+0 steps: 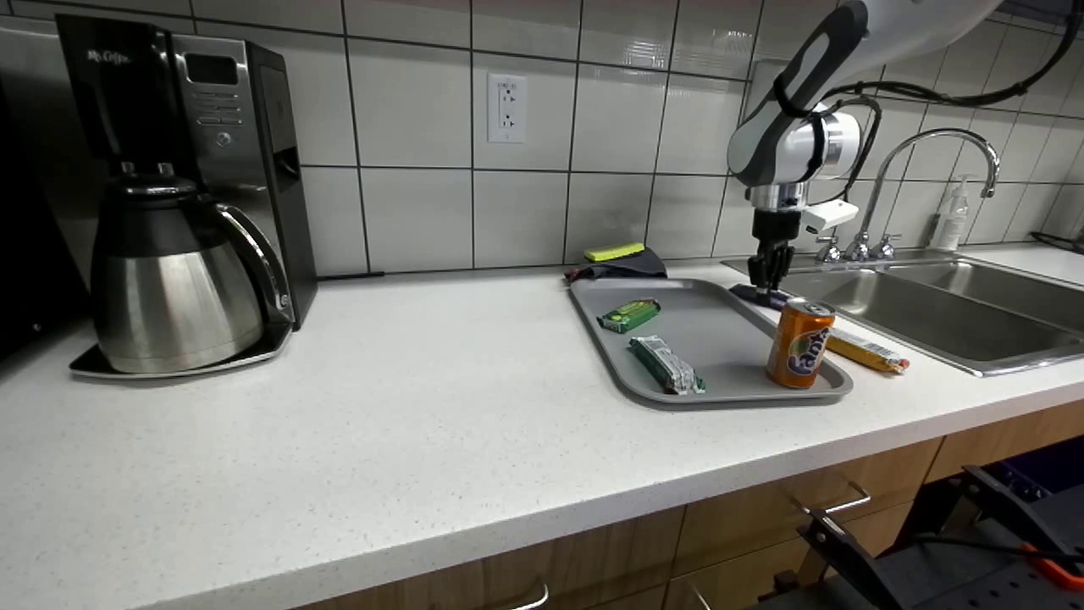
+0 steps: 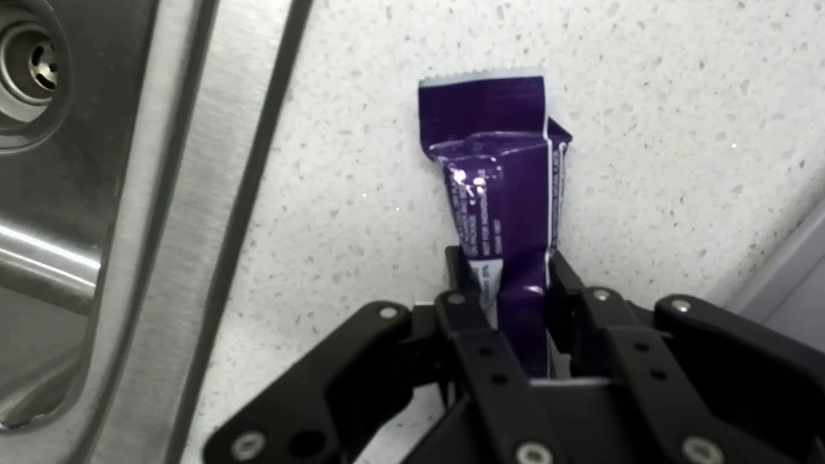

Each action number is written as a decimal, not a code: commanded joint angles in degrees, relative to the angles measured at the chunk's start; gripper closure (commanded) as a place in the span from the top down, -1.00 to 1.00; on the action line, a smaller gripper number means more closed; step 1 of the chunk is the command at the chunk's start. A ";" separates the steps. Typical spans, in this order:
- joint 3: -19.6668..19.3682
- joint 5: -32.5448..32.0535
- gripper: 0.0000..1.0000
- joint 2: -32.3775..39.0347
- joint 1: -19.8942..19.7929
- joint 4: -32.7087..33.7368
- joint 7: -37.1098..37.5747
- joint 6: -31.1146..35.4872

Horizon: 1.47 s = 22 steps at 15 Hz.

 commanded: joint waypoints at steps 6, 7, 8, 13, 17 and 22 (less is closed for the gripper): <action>1.05 -0.43 -0.87 -3.87 -0.82 -2.09 -3.85 -0.70; 1.02 -0.50 -0.86 -4.19 -0.61 -2.41 -3.87 -0.48; 1.17 -0.46 -0.86 -4.82 -0.43 -3.17 -4.14 -0.24; 2.49 -0.40 -0.86 -7.80 0.59 -6.53 -5.77 0.58; 3.24 -0.33 -0.86 -9.31 2.36 -8.55 -5.24 0.69; 4.03 0.06 -0.86 -9.42 4.79 -10.40 -3.79 1.04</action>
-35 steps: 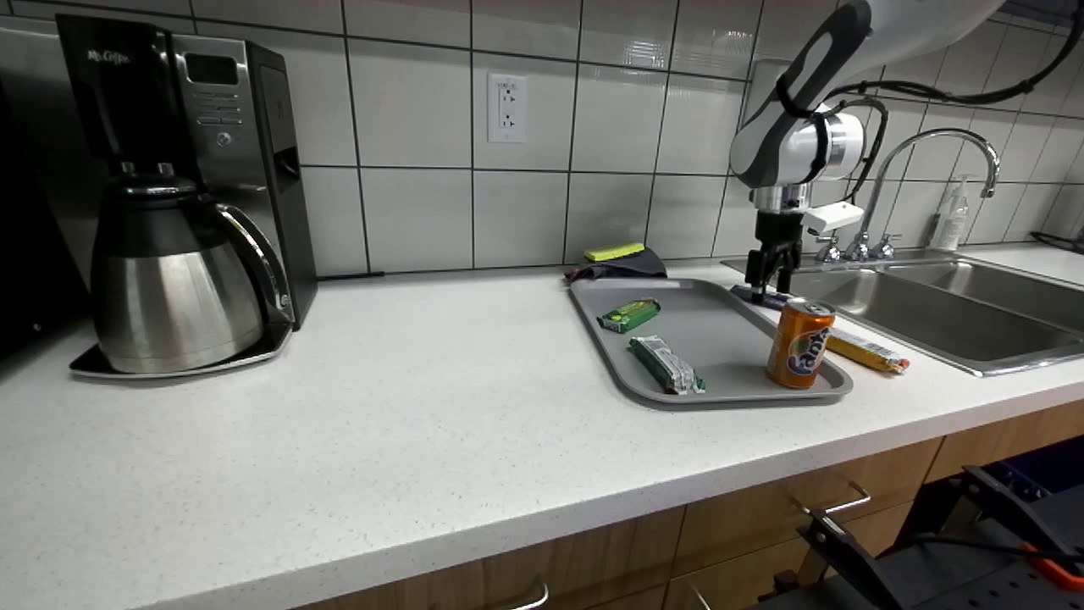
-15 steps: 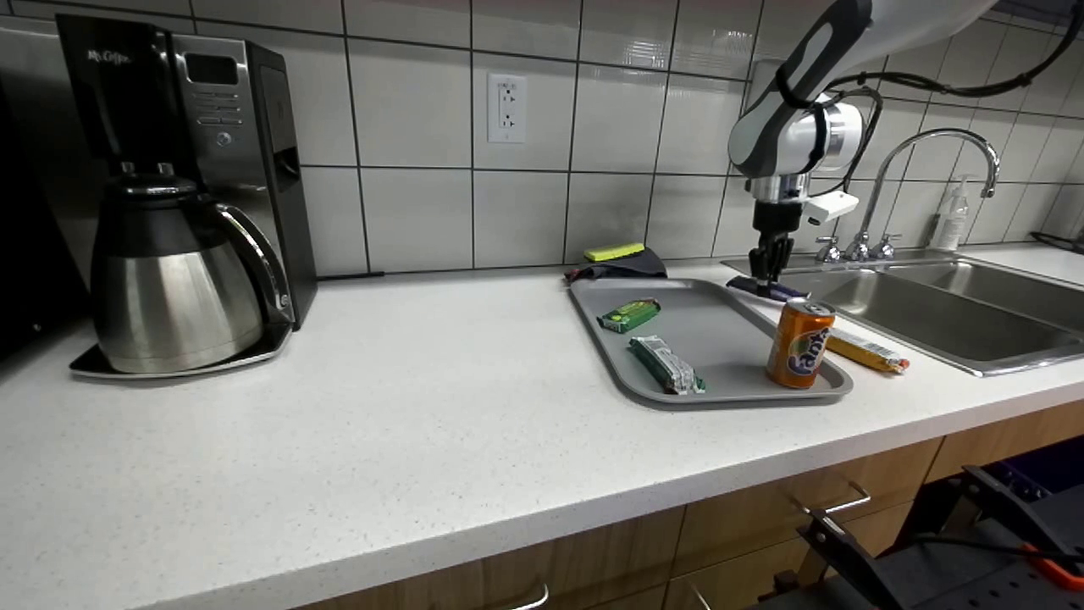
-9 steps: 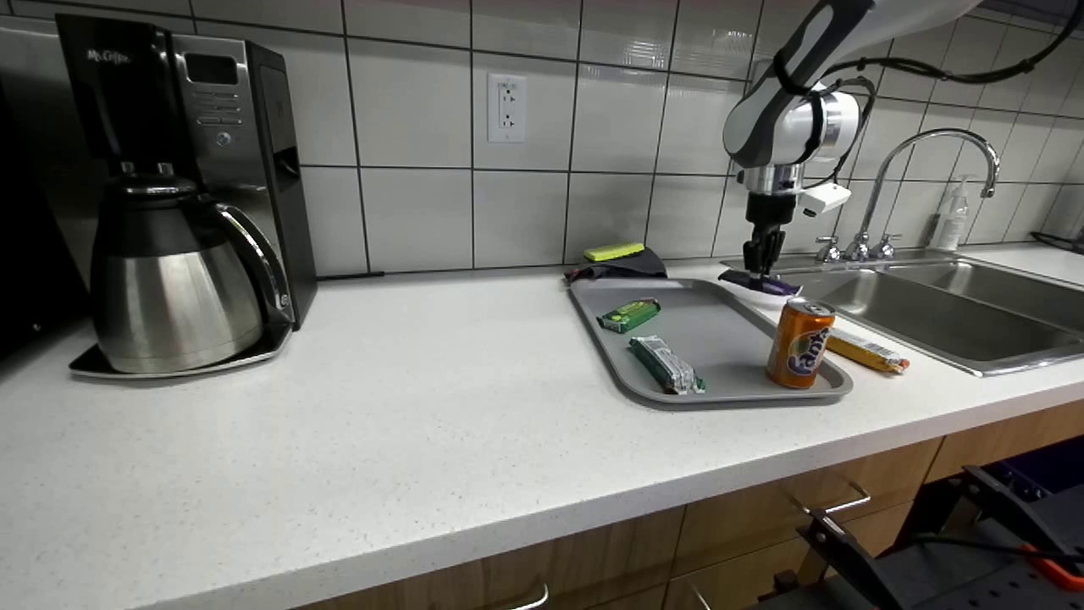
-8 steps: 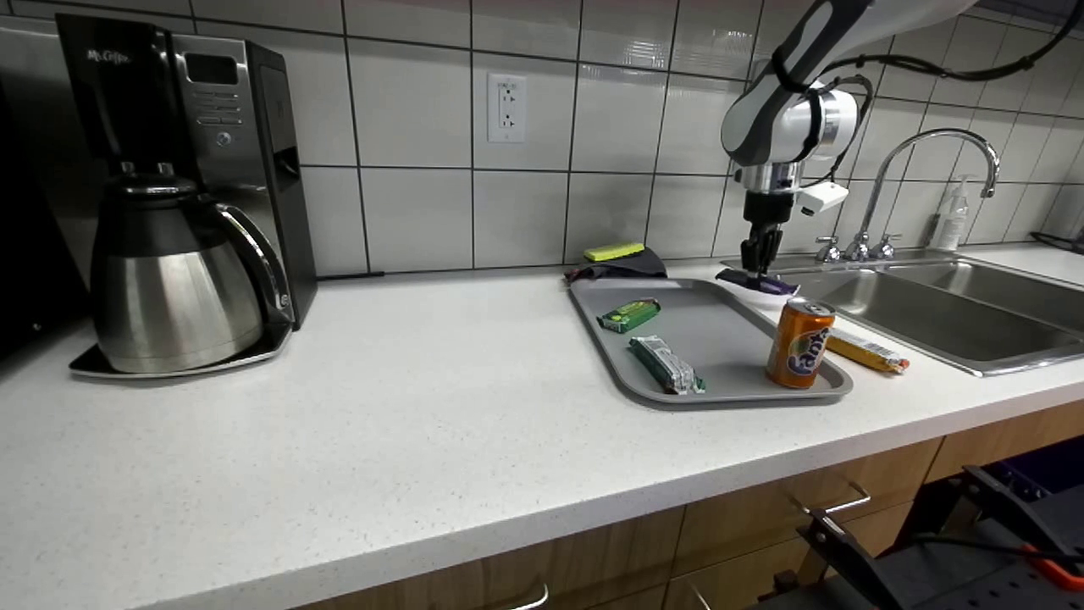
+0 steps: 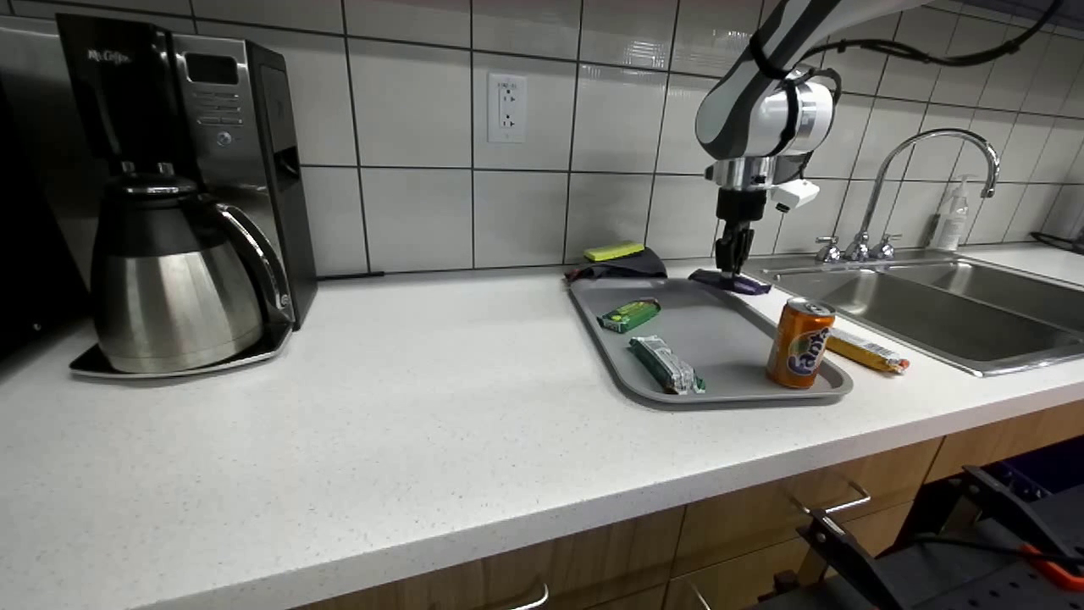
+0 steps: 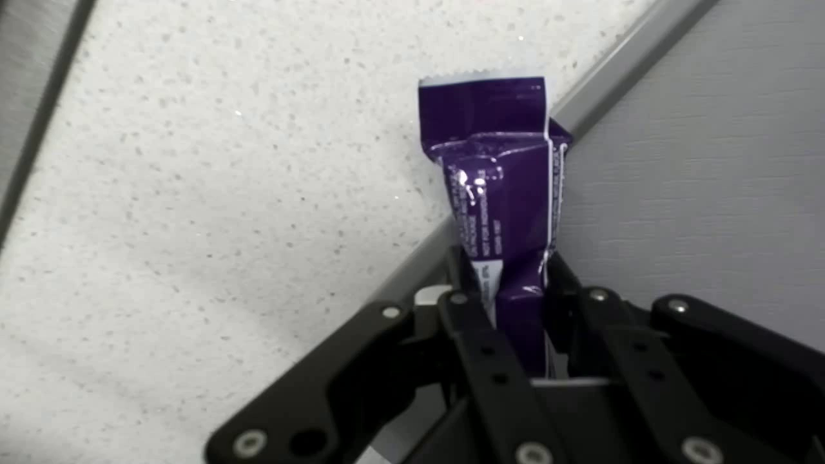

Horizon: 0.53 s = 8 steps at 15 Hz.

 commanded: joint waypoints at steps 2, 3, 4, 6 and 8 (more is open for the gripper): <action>1.13 0.18 -0.86 -2.25 1.58 -4.04 0.80 1.08; 1.20 0.08 -0.86 -2.29 2.12 -4.46 1.18 1.29; 1.29 0.05 -0.86 -2.16 2.53 -4.73 1.43 1.54; 1.55 0.47 -0.86 -1.84 3.20 -4.89 2.74 1.64; 1.87 0.91 -0.86 -1.80 3.41 -5.12 3.53 1.90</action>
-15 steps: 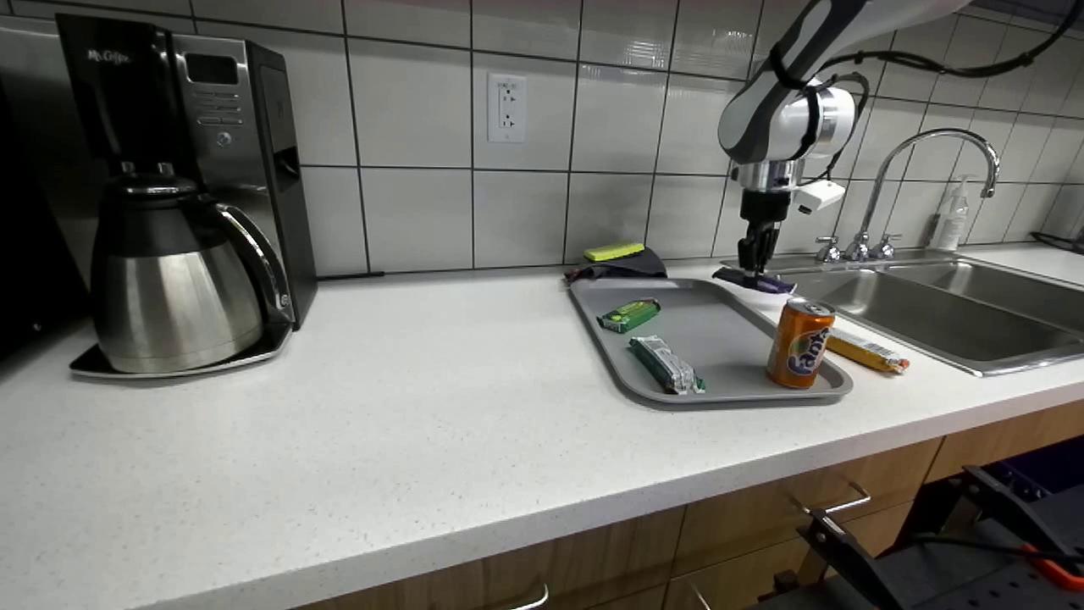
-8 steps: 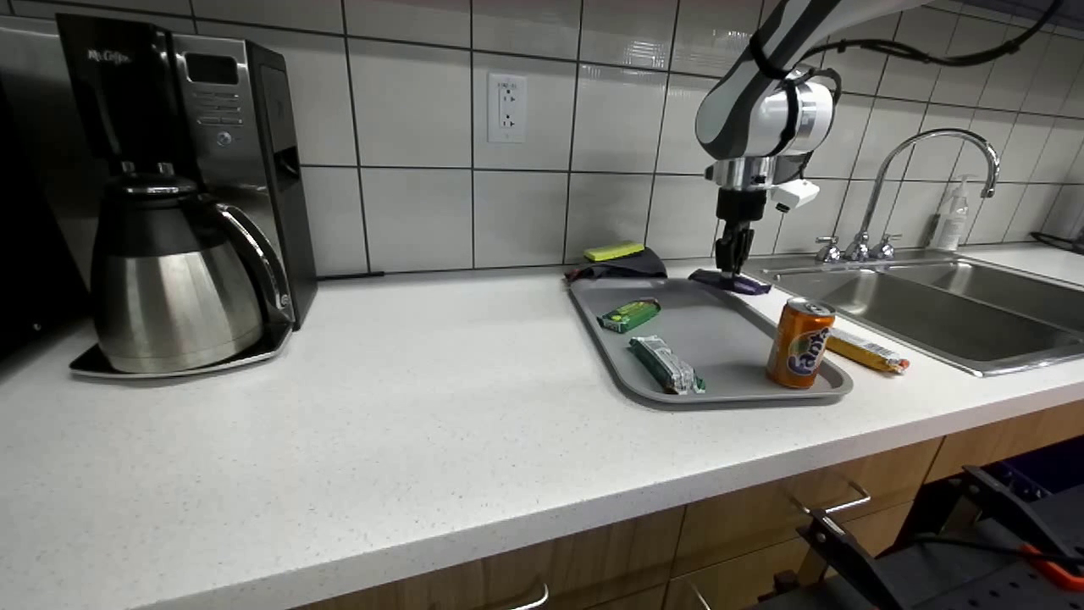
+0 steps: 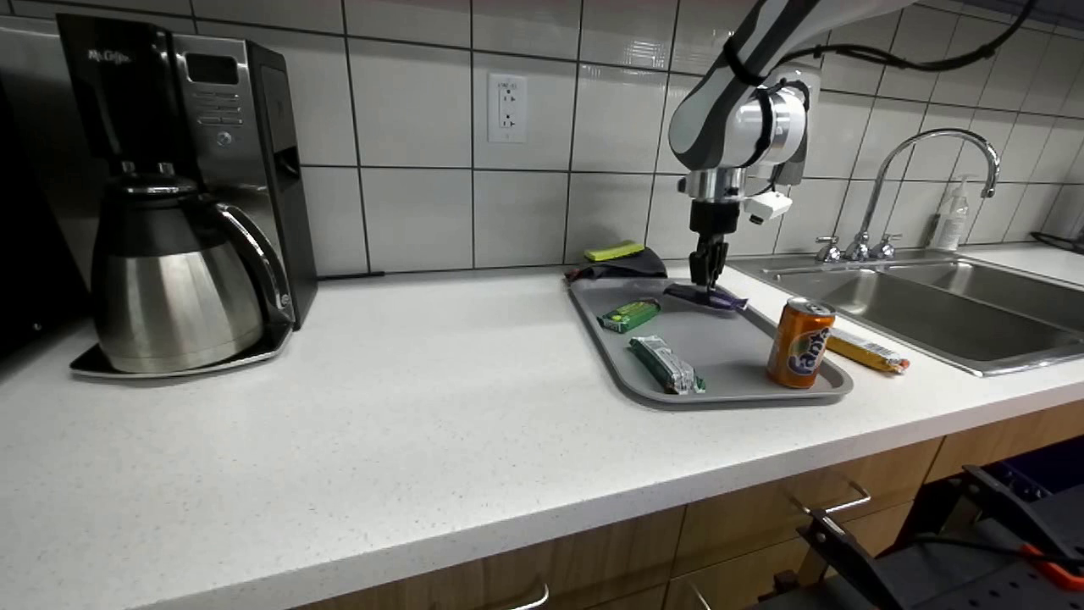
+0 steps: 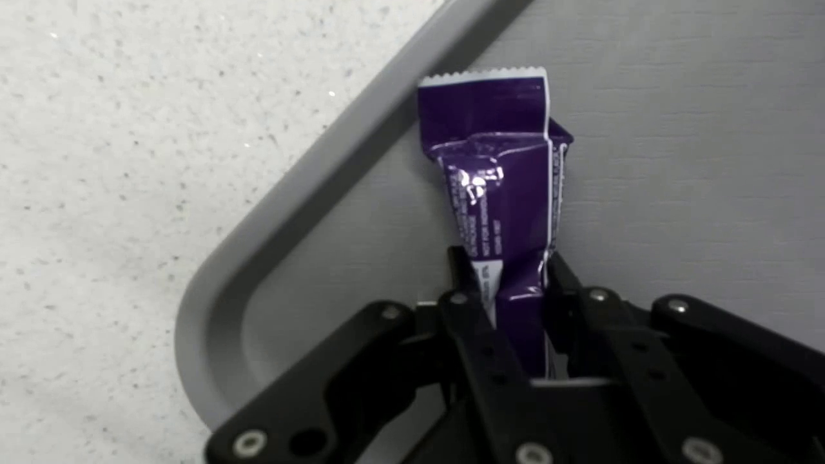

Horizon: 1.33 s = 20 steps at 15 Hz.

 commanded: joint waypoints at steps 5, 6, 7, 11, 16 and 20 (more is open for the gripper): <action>1.25 2.20 -0.47 -1.61 -0.32 -2.93 2.94 2.46; 1.20 2.29 -0.54 -1.64 -0.29 -3.13 3.04 2.78; 1.05 2.26 0.05 -1.63 -0.18 -3.27 3.20 2.82; 0.92 2.12 0.50 -2.01 -0.21 -3.70 3.40 3.00; 0.77 2.25 1.00 -4.90 -1.17 -6.19 2.92 5.82; 0.14 2.64 1.00 -7.44 -2.55 -8.39 2.77 7.52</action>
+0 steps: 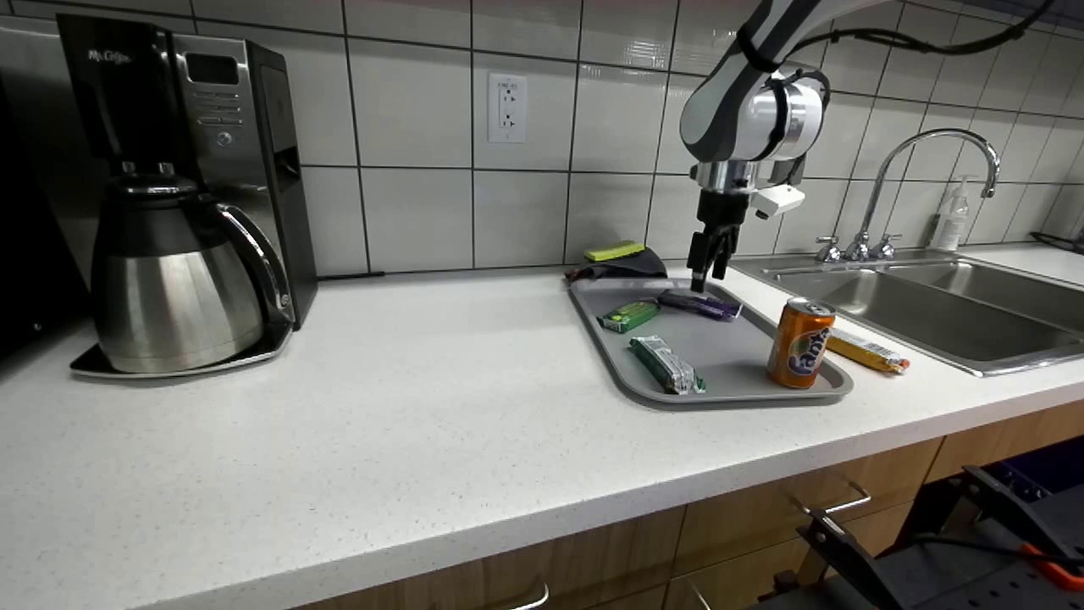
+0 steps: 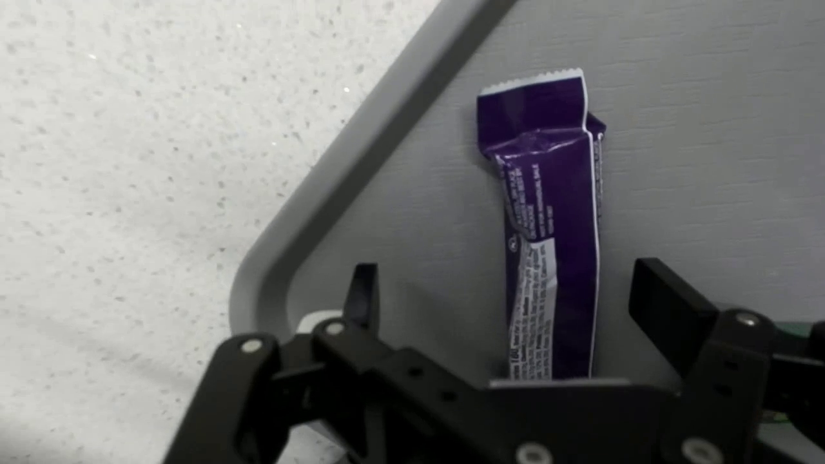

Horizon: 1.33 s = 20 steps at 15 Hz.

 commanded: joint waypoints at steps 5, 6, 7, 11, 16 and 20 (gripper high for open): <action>-1.07 1.93 1.00 -7.88 -2.54 -8.80 1.97 3.45; -1.37 2.08 1.00 -8.65 -2.51 -9.77 2.68 3.74; -1.67 2.39 1.00 -9.53 -2.59 -11.21 3.48 4.34; -3.12 2.42 1.00 -13.16 -2.44 -17.08 6.77 6.72; -4.99 1.70 1.00 -17.12 -2.33 -23.38 10.20 8.18; -6.19 1.67 1.00 -18.97 -2.61 -26.83 11.27 8.83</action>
